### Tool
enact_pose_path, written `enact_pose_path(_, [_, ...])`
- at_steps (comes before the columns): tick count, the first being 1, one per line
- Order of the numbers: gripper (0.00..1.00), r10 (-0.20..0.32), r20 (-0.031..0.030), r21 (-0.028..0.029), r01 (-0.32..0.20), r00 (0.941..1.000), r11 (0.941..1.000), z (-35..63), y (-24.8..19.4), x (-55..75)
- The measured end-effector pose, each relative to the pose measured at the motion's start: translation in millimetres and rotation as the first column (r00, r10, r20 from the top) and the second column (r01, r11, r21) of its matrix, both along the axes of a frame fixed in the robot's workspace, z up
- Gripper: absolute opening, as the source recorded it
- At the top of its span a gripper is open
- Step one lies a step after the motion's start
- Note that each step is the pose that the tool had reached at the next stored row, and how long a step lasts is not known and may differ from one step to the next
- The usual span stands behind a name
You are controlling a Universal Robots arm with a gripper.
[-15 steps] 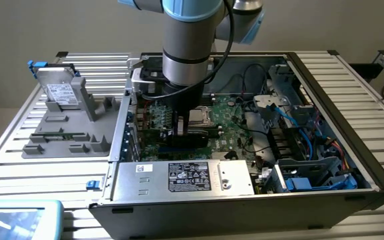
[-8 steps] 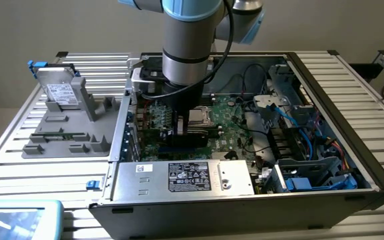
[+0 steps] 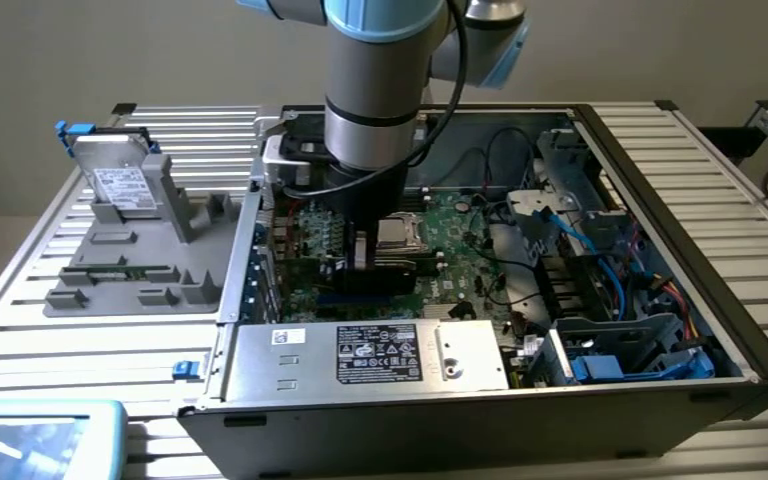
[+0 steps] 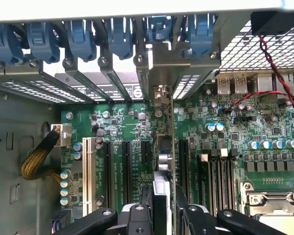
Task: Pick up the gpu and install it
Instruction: 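Insert the gpu into the slot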
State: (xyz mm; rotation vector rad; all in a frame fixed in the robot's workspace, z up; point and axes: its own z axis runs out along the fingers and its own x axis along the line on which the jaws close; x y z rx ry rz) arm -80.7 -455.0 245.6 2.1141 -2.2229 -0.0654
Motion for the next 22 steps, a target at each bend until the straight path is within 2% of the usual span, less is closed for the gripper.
enact_pose_path(1, [0.29, 0.000, -0.0001, -0.0040, 0.000, 1.0000, 1.0000, 0.1, 0.6, -0.1])
enact_pose_path(2, [0.29, 0.000, 0.0000, -0.0104, 0.000, 1.0000, 0.9999, 0.0, 1.8, 0.0])
enact_pose_path(4, [0.29, 0.001, 0.0003, -0.0262, -0.001, 1.0000, 0.9997, 0.0, 4.3, 0.0])
enact_pose_path(5, [0.29, 0.002, 0.0005, -0.0319, -0.002, 1.0000, 0.9995, 0.1, 5.1, 0.0])
enact_pose_path(6, [0.29, 0.002, 0.0024, -0.0347, -0.002, 1.0000, 0.9994, 0.1, 5.7, 0.0])
enact_pose_path(7, [0.29, 0.003, 0.0086, -0.0356, -0.002, 1.0000, 0.9994, 0.2, 5.7, -0.5])
enact_pose_path(8, [0.29, 0.003, 0.0110, -0.0354, -0.002, 0.9999, 0.9994, 0.1, 5.8, -0.6])
enact_pose_path(13, [0.29, 0.004, 0.0130, -0.0360, -0.003, 0.9999, 0.9993, 0.1, 7.9, -2.4])
enact_pose_path(20, [0.29, 0.005, 0.0214, -0.0361, -0.004, 0.9998, 0.9993, 0.1, 10.0, -4.8])
enact_pose_path(22, [0.29, 0.005, 0.0215, -0.0360, -0.004, 0.9998, 0.9993, 0.1, 10.0, -5.2])
